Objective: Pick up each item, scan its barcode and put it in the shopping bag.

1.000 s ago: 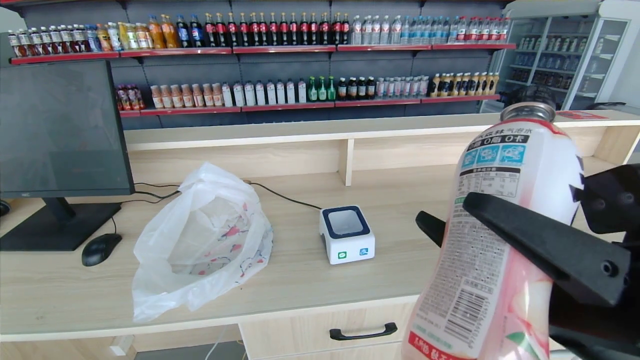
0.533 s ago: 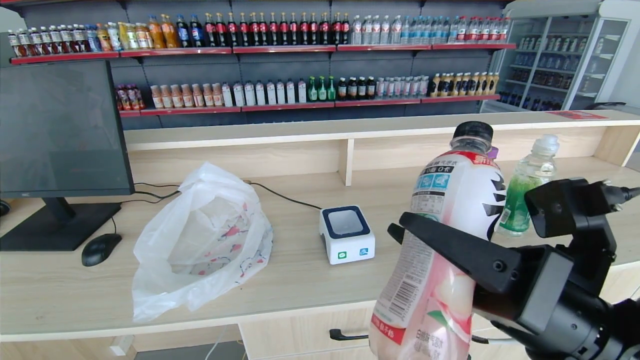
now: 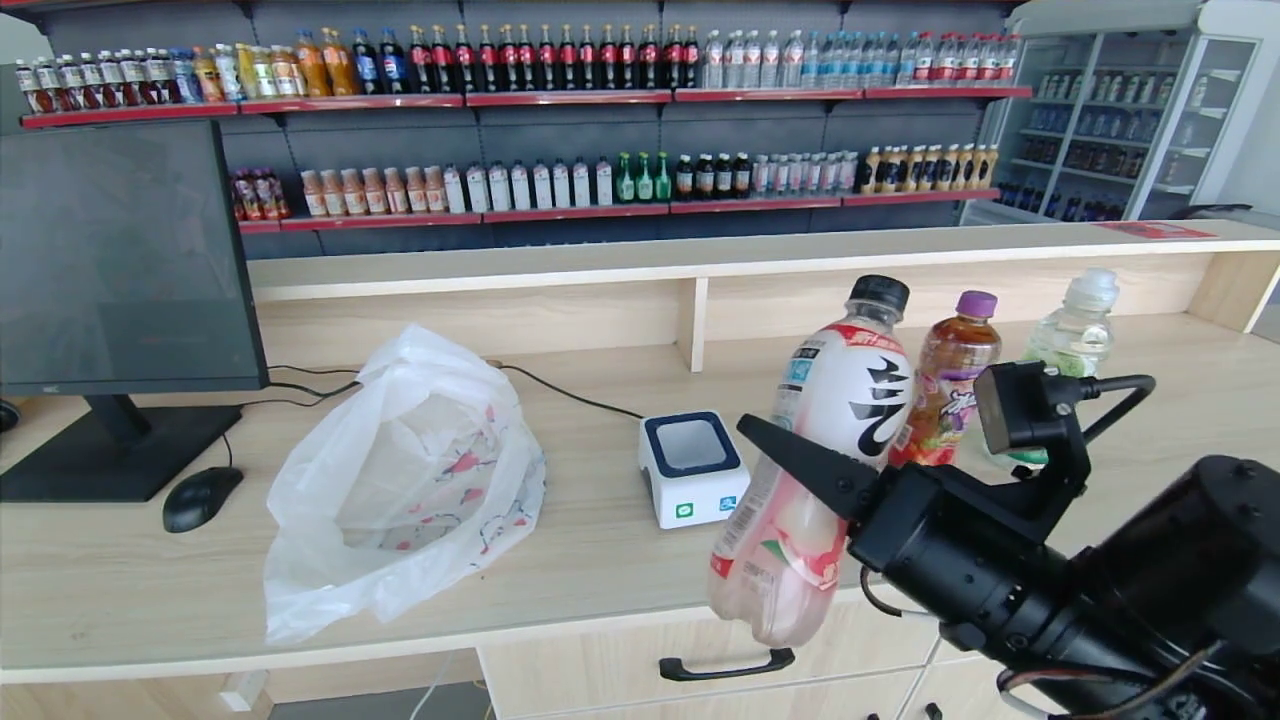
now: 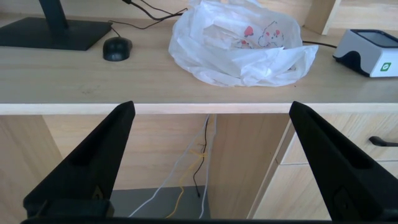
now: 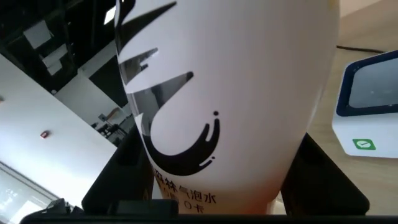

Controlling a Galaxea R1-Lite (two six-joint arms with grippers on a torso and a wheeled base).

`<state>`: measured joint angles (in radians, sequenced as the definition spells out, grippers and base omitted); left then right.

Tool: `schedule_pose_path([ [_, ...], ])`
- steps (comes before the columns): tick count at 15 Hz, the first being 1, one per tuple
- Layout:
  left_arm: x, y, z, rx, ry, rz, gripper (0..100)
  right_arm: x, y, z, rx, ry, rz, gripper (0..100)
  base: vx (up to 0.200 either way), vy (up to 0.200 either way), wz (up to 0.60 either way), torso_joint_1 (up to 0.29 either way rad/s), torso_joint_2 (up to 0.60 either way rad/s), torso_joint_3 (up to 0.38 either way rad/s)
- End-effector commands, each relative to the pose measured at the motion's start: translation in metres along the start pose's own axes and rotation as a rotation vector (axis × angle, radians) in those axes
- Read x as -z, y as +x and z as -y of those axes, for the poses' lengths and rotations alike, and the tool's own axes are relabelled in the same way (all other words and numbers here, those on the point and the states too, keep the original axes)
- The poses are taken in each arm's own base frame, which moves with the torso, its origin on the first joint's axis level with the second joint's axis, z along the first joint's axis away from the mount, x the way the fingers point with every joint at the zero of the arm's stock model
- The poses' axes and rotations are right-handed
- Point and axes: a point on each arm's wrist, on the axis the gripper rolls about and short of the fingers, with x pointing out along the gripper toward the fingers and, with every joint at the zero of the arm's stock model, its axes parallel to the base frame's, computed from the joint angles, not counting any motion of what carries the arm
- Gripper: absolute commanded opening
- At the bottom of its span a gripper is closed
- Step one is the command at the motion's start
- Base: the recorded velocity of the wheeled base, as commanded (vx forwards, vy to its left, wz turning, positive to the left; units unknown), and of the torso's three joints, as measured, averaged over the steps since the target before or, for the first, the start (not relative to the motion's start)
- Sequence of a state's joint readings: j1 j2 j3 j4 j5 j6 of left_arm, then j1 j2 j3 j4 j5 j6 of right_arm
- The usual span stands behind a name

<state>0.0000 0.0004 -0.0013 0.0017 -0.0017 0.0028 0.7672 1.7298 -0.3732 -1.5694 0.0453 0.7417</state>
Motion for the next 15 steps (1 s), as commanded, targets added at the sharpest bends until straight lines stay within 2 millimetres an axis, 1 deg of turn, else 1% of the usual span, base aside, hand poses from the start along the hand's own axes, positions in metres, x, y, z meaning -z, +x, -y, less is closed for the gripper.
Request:
schedule_pose_path([
  [1,0.000,0.000,0.000,0.000,0.000,0.001,100,0.012,0.017,0.019,0.087,-0.048,0.005,0,0.000,0.000,0.00,0.000,0.00,0.000],
  [2,0.000,0.000,0.000,0.000,0.000,-0.001,100,0.011,0.023,0.028,0.121,-0.111,0.018,0,0.000,0.000,0.00,0.000,0.00,0.000],
  [3,0.000,0.000,0.000,0.000,0.000,0.001,100,0.010,0.024,0.032,0.132,-0.137,0.020,0,0.000,0.000,0.00,0.000,0.00,0.000],
  [5,0.000,0.000,0.000,0.000,0.000,-0.001,100,0.003,0.032,0.030,0.108,-0.171,0.051,0,0.000,0.000,0.00,0.000,0.00,0.000],
  [6,0.000,0.000,0.000,0.000,0.000,-0.001,100,0.001,0.037,0.028,0.082,-0.232,0.052,0,0.000,0.000,0.00,0.000,0.00,0.000],
  [10,0.000,0.000,0.000,0.000,0.000,-0.001,100,0.004,0.034,0.034,0.071,-0.467,-0.001,0,0.000,0.000,0.00,0.000,0.00,0.000],
  [12,0.000,0.000,0.000,0.000,0.000,0.001,100,0.002,0.034,0.046,0.126,-0.540,-0.001,0,0.000,0.000,0.00,0.000,0.00,0.000],
  [14,0.000,0.000,0.000,0.000,-0.001,0.001,100,-0.003,0.035,0.045,0.189,-0.584,0.052,0,0.000,0.000,0.00,0.000,0.00,0.000],
  [15,0.000,0.000,0.000,0.000,0.000,0.001,100,-0.006,0.035,0.044,0.226,-0.635,0.075,0,0.000,0.000,0.00,0.000,0.00,0.000],
])
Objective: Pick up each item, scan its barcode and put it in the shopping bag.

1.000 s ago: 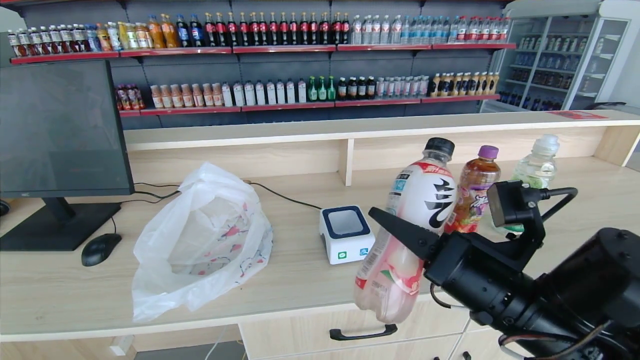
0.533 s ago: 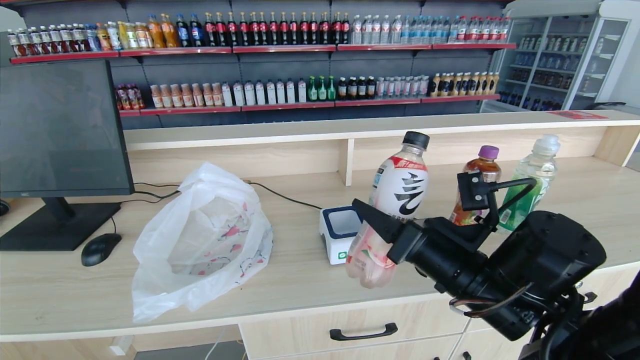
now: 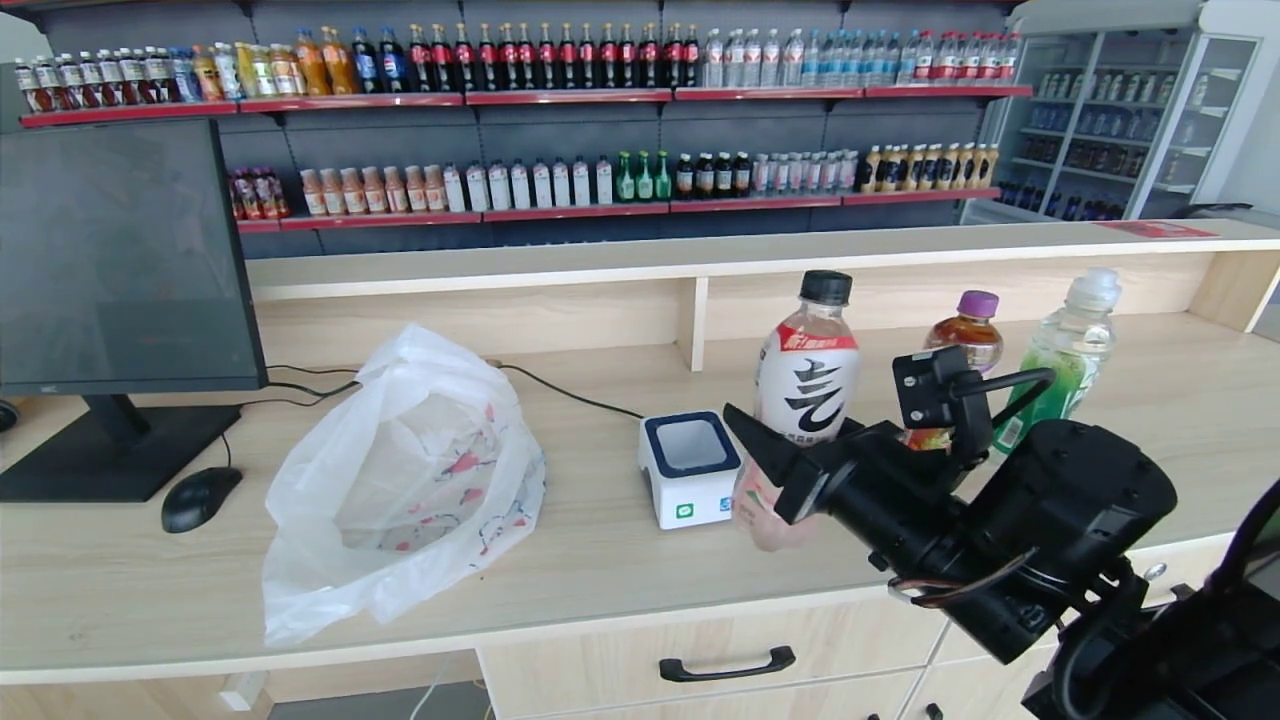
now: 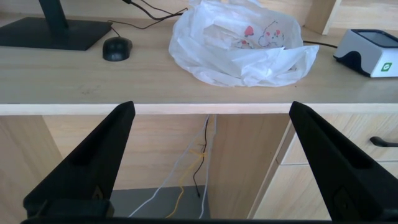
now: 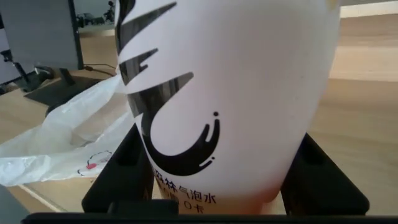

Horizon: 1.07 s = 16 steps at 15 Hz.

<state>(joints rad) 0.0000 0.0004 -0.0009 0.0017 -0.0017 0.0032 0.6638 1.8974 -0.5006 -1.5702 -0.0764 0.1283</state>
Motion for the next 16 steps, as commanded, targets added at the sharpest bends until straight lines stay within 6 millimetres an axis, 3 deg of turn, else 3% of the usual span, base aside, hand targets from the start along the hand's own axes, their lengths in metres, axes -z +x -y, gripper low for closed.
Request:
schedule_pose_path([
  [1,0.000,0.000,0.000,0.000,0.000,0.001,100,-0.004,0.001,0.001,0.049,-0.058,0.020,0,0.000,0.000,0.00,0.000,0.00,0.000],
  [7,0.000,0.000,0.000,0.000,-0.002,0.001,100,-0.021,0.017,0.003,0.135,-0.274,0.107,0,0.000,0.000,0.00,0.000,0.00,0.000],
  [10,0.000,0.000,0.000,0.000,0.000,0.001,100,-0.021,0.011,0.008,0.158,-0.355,0.087,0,0.000,0.000,0.00,0.000,0.00,0.000],
  [12,0.000,0.000,0.000,0.000,0.000,0.001,100,-0.027,0.002,0.008,0.162,-0.364,0.089,0,0.000,0.000,0.00,0.000,0.00,0.000],
  [16,0.000,0.000,0.000,0.000,0.000,0.001,100,-0.037,0.011,0.006,0.172,-0.331,0.144,0,0.000,0.000,0.00,0.000,0.00,0.000],
])
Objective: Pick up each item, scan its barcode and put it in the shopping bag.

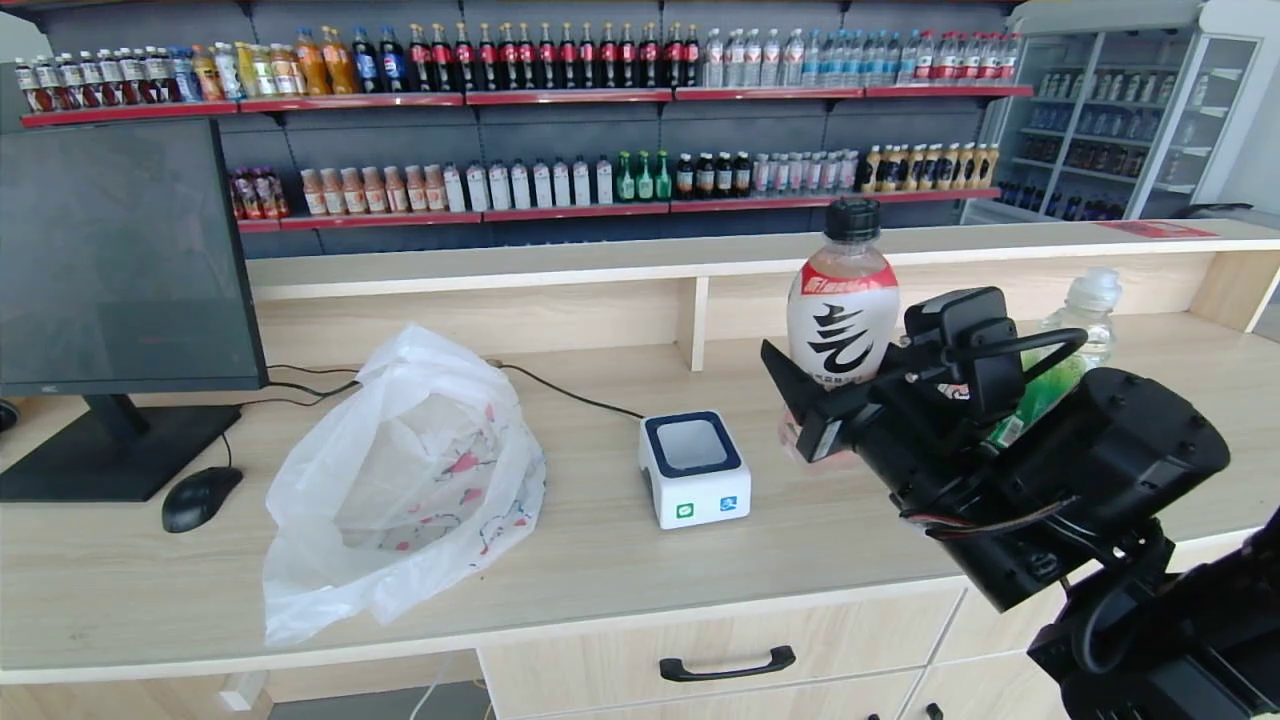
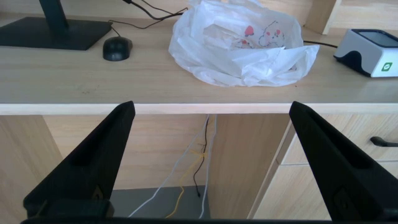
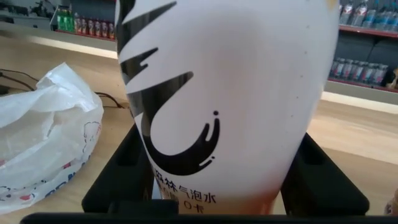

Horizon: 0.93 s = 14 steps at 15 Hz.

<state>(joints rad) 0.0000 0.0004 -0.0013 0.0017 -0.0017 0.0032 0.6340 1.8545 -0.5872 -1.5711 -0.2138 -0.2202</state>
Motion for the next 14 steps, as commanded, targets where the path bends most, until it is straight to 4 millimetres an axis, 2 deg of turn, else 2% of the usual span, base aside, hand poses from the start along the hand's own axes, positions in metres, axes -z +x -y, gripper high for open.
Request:
schedule_pose_path([
  [1,0.000,0.000,0.000,0.000,0.000,-0.001,100,-0.002,0.000,0.001,0.019,0.004,0.003,0,0.000,0.000,0.00,0.000,0.00,0.000],
  [3,0.000,0.000,0.000,0.003,0.015,-0.001,100,-0.009,-0.002,0.003,0.043,0.016,0.019,0,0.000,0.000,0.00,0.000,0.00,0.000],
  [5,0.000,0.000,0.000,0.004,0.017,-0.001,100,-0.019,-0.013,0.008,0.047,0.066,0.033,0,0.000,0.000,0.00,0.000,0.00,0.000],
  [6,0.000,0.000,0.000,0.004,0.017,0.001,100,-0.019,-0.019,0.009,0.046,0.086,0.022,0,0.000,0.000,0.00,0.000,0.00,0.000],
  [8,0.000,0.000,0.000,0.004,0.017,-0.001,100,-0.015,-0.021,0.012,0.050,0.095,0.005,0,-0.200,0.000,0.00,0.002,0.00,-0.002],
  [12,0.000,0.000,0.000,0.001,0.003,0.001,100,-0.014,-0.026,0.013,0.051,0.092,-0.005,0,0.000,0.000,0.00,0.000,0.00,0.000],
  [14,0.000,0.000,0.000,-0.002,-0.012,0.001,100,-0.013,-0.026,0.013,0.050,0.092,-0.013,0,0.000,0.200,0.00,0.007,0.00,0.007],
])
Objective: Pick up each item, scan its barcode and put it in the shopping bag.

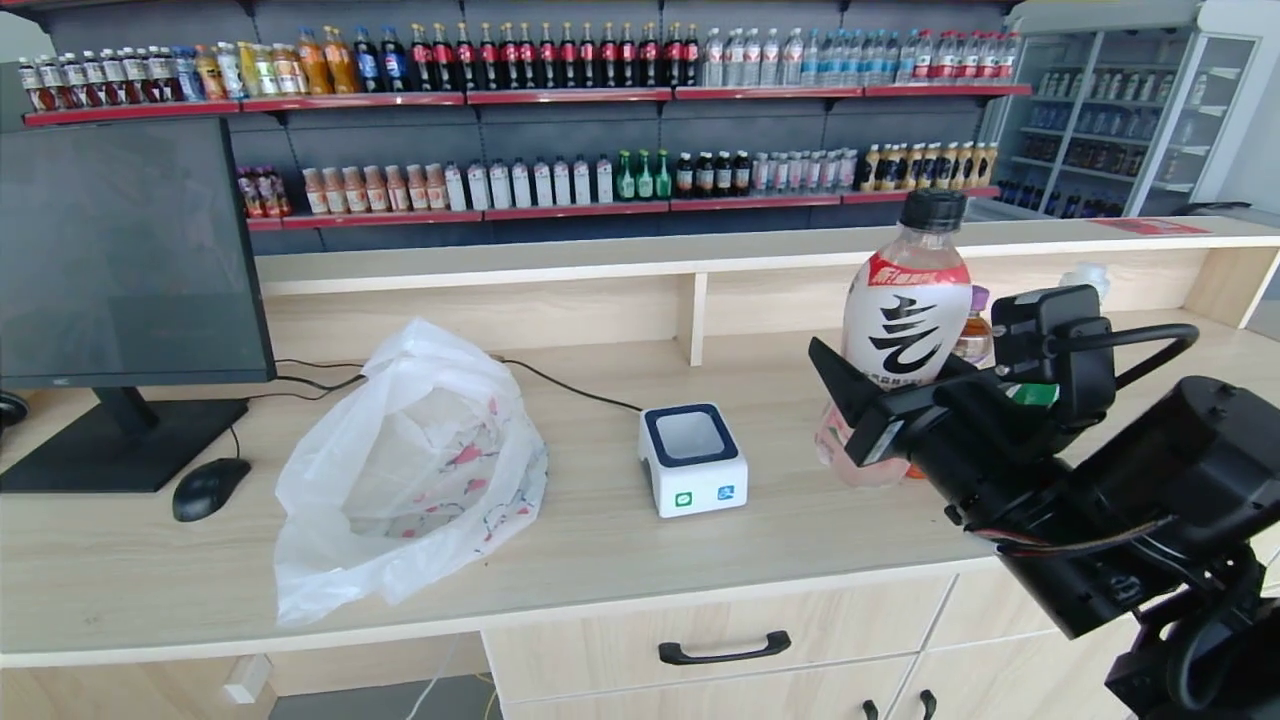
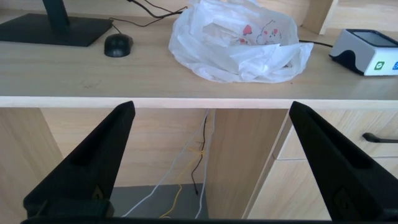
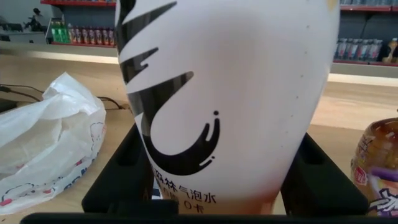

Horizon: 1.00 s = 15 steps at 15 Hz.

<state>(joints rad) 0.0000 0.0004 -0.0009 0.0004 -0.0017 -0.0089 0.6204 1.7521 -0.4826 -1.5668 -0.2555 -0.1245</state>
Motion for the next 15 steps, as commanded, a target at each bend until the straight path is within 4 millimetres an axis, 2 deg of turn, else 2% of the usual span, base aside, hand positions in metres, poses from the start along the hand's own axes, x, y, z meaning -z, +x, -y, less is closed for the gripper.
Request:
schedule_pose_path([
  [1,0.000,0.000,0.000,-0.002,-0.002,0.002,100,0.001,-0.001,0.000,-0.003,0.000,-0.002,0,0.000,0.200,0.00,0.012,0.01,-0.002],
  [7,0.000,0.000,0.000,-0.002,-0.002,0.000,100,0.002,-0.002,0.001,0.002,-0.003,-0.009,0,0.000,0.200,0.00,0.002,0.00,0.004],
  [13,0.000,0.000,0.000,-0.002,0.001,0.000,100,0.008,0.000,0.004,0.014,-0.014,-0.028,0,0.000,0.000,0.00,0.000,0.00,0.000],
  [15,0.000,0.000,0.000,-0.002,0.001,0.000,100,0.012,0.001,0.003,0.011,-0.016,-0.040,0,0.200,0.000,0.00,0.000,0.00,0.000],
])
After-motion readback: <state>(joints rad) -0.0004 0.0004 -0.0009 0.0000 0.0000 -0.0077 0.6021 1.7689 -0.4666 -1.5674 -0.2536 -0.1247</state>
